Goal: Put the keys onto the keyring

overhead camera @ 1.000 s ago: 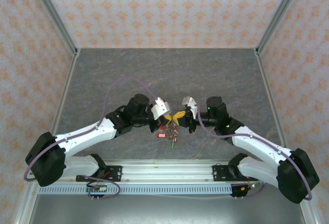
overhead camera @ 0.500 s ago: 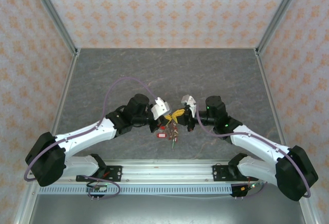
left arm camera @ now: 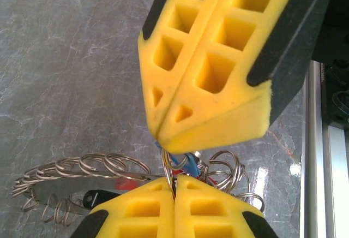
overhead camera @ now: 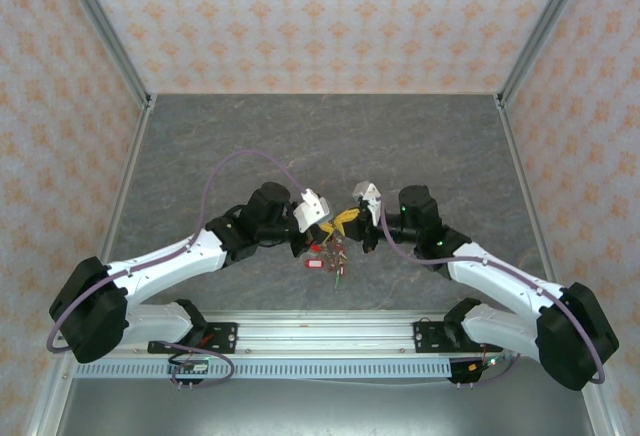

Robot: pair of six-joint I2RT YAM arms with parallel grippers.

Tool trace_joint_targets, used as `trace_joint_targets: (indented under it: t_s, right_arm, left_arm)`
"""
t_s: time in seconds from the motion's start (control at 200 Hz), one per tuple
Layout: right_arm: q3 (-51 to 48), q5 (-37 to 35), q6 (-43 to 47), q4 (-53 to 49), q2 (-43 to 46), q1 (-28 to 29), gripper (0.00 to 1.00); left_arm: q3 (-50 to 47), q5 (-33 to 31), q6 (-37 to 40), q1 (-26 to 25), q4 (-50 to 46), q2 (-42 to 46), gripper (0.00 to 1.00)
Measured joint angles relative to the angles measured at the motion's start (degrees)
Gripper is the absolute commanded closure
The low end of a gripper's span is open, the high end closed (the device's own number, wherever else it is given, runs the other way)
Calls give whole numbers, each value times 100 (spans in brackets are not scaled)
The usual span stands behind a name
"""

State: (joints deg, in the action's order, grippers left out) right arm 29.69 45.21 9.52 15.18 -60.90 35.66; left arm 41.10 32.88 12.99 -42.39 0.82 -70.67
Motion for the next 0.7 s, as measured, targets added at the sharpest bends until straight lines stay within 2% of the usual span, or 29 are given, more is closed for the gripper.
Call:
trace_joint_targets:
  t_s: [0.17, 0.701]
  right_arm:
    - [118, -221, -48, -140, -66, 0, 100]
    - [140, -94, 151, -321, -72, -7, 100]
  left_arm:
    - [0, -35, 13, 0, -13, 0, 100]
    - [0, -31, 11, 0, -20, -76, 100]
